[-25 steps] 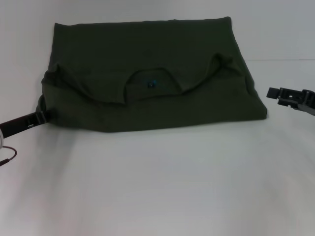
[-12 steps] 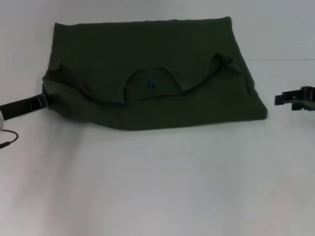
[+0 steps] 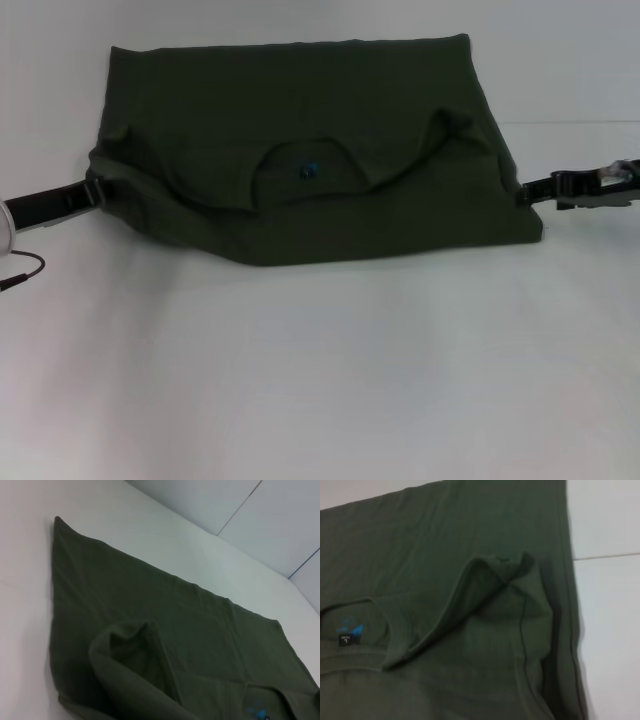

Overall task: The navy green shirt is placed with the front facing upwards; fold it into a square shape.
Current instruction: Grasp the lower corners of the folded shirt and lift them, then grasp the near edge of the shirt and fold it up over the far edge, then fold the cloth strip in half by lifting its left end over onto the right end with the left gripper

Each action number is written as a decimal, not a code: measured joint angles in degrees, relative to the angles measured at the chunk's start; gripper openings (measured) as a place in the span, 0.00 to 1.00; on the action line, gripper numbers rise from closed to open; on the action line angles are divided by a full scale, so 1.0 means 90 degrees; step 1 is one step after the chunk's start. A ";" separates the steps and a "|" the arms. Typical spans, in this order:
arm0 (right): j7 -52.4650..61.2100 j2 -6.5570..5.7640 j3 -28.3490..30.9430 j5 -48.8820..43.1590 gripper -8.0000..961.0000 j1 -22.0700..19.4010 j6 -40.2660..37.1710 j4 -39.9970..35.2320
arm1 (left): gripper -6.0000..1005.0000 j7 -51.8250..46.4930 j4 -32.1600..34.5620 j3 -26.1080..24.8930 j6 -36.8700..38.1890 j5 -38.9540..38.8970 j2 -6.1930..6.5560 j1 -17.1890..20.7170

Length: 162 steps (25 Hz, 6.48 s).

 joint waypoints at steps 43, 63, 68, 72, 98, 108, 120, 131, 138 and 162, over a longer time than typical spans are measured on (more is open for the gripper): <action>-0.0022 0.0182 -0.0621 0.0012 0.05 -0.0062 -0.0305 -0.0126 | 0.05 -0.0171 0.0494 -0.0004 0.1212 0.0128 0.0017 0.0206; -0.0736 -0.0186 0.0254 -0.0007 0.05 -0.1463 -0.5028 -0.1443 | 0.04 -0.1162 0.2188 -0.0472 0.5907 0.2790 0.0098 0.0806; -0.0968 -0.0247 0.0871 0.0158 0.05 -0.1440 -0.4966 -0.1396 | 0.04 -0.1140 0.2151 -0.0620 0.6014 0.3002 0.0189 0.0604; -0.0970 -0.0346 0.1466 0.0777 0.05 -0.1230 -0.4488 -0.1206 | 0.04 -0.1293 0.1822 -0.1010 0.5655 0.2976 0.0420 0.0125; -0.0971 0.0405 0.0964 0.2171 0.05 -0.0845 0.0506 -0.0548 | 0.04 -0.2345 0.0870 -0.1016 0.1452 0.2836 0.0281 -0.1015; -0.0978 0.0330 0.0920 0.2154 0.05 -0.0368 0.1082 -0.0228 | 0.04 -0.2430 0.0721 -0.1005 0.0939 0.2834 0.0284 -0.1204; -0.0940 0.0290 0.0389 0.2143 0.05 -0.0176 0.1984 0.0104 | 0.04 -0.2484 0.0656 -0.0701 0.0412 0.2891 0.0317 -0.1274; -0.0945 0.0263 0.0152 0.2141 0.05 0.0130 0.2337 0.0334 | 0.05 -0.2540 0.0556 -0.0682 0.0165 0.2906 0.0309 -0.1279; -0.0951 0.0214 0.0140 0.2131 0.05 0.0214 0.2479 0.0472 | 0.04 -0.2547 0.0562 -0.0683 0.0036 0.2902 0.0328 -0.1304; -0.0761 -0.0487 0.0166 0.1802 0.18 0.0493 0.2472 0.1311 | 0.29 -0.2851 0.0259 -0.0576 -0.0522 0.2823 0.0319 -0.1401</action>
